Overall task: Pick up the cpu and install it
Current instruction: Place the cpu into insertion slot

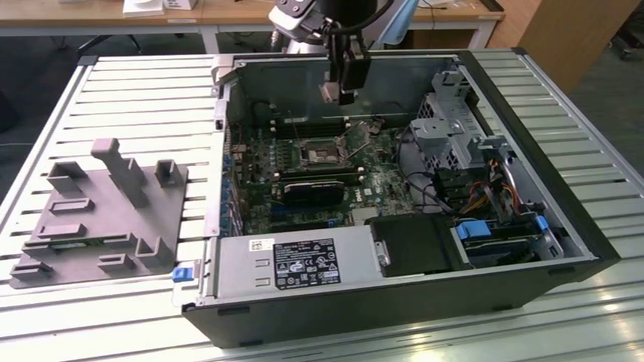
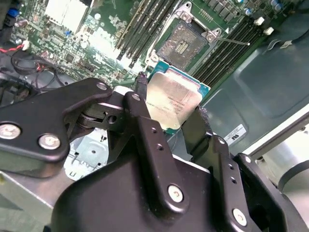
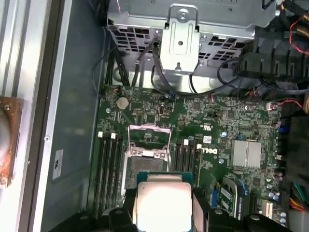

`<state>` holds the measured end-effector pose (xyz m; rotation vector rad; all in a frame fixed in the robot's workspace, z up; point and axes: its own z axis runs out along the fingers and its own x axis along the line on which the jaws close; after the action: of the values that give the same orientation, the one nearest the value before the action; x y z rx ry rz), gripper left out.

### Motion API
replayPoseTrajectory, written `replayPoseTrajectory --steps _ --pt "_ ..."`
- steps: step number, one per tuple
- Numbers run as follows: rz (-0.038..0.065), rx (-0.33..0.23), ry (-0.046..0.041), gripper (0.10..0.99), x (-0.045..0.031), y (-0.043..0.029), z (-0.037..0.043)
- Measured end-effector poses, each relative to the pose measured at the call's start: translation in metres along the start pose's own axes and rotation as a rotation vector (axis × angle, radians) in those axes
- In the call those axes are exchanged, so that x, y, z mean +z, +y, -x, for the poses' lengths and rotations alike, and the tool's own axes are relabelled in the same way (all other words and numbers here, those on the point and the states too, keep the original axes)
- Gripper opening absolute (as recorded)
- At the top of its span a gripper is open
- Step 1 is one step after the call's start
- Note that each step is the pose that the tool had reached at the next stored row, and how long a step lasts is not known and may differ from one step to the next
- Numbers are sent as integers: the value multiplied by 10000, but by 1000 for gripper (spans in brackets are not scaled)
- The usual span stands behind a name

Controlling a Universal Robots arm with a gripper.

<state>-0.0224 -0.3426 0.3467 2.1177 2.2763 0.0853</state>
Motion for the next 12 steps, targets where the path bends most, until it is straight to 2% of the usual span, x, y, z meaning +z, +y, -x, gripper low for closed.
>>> replayPoseTrajectory --steps 3,8,12 --pt "0 180 -15 537 54 -1 -25" --pt "2 184 -12 537 148 1 -160" --pt "3 184 -11 537 220 -25 -196"
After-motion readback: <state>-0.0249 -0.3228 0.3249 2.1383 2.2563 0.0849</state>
